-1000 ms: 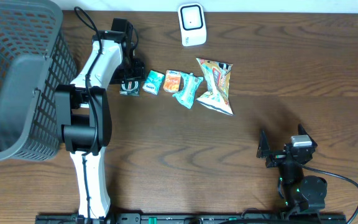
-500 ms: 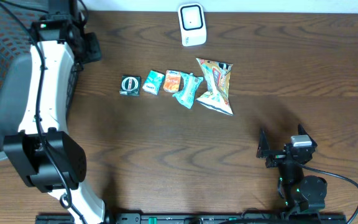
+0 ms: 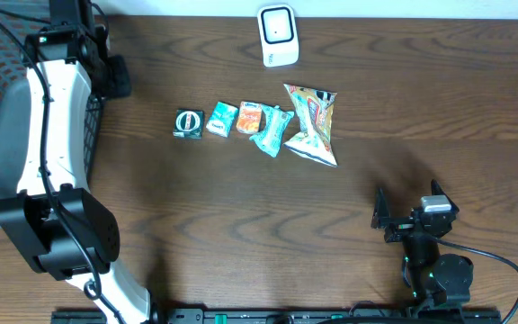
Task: Scan the item barcode
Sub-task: 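Move the left gripper back over the basket to reach for another item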
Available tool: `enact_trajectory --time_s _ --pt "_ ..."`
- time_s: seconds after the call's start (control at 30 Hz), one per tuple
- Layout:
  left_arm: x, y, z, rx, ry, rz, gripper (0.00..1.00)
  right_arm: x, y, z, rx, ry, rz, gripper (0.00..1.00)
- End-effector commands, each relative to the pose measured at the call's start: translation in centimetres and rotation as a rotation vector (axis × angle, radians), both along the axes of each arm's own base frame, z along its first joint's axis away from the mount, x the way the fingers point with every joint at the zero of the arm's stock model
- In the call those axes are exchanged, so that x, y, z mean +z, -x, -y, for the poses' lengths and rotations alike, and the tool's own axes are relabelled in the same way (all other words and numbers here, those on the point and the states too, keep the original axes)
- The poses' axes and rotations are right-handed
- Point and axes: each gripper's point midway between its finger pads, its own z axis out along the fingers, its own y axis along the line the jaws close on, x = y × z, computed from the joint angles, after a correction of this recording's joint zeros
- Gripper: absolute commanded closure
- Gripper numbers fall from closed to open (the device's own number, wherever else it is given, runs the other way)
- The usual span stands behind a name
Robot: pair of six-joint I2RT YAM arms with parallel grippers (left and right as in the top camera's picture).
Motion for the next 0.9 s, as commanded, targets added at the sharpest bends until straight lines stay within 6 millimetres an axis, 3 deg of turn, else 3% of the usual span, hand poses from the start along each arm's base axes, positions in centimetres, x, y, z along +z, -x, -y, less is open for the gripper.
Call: enact_trajectory --time_s 0.0,0.1,0.27,0.4,0.47,0.57,0.8,0.87 --pt "0.6 1.0 -1.1 0.017 -0.031 -0.023 0.58 0.0 0.0 -0.1 0.002 0.007 0.001 0.01" --pt "1.0 1.5 -1.0 0.018 -0.031 -0.026 0.65 -0.1 0.0 -0.1 0.002 0.007 0.0 0.01" --pt "3.7 2.8 -0.8 0.019 -0.037 0.017 0.66 0.0 0.0 -0.1 0.002 0.007 0.001 0.01" --pt "4.4 4.1 -0.6 0.019 -0.034 -0.001 0.66 0.0 0.0 -0.1 0.002 0.007 0.001 0.01" --pt "4.2 4.9 -1.4 0.046 -0.079 -0.035 0.66 0.0 0.0 -0.1 0.002 0.007 0.001 0.01" --pt "4.6 6.1 -4.3 0.14 -0.217 -0.072 0.66 0.0 0.0 -0.1 0.002 0.007 0.001 0.01" --pt "4.7 7.4 -8.8 0.261 -0.219 -0.072 0.66 -0.1 0.0 -0.1 0.002 0.007 0.0 0.01" --pt "4.7 7.5 -9.0 0.266 -0.219 -0.073 0.66 -0.1 0.0 -0.1 0.002 0.007 0.0 0.01"
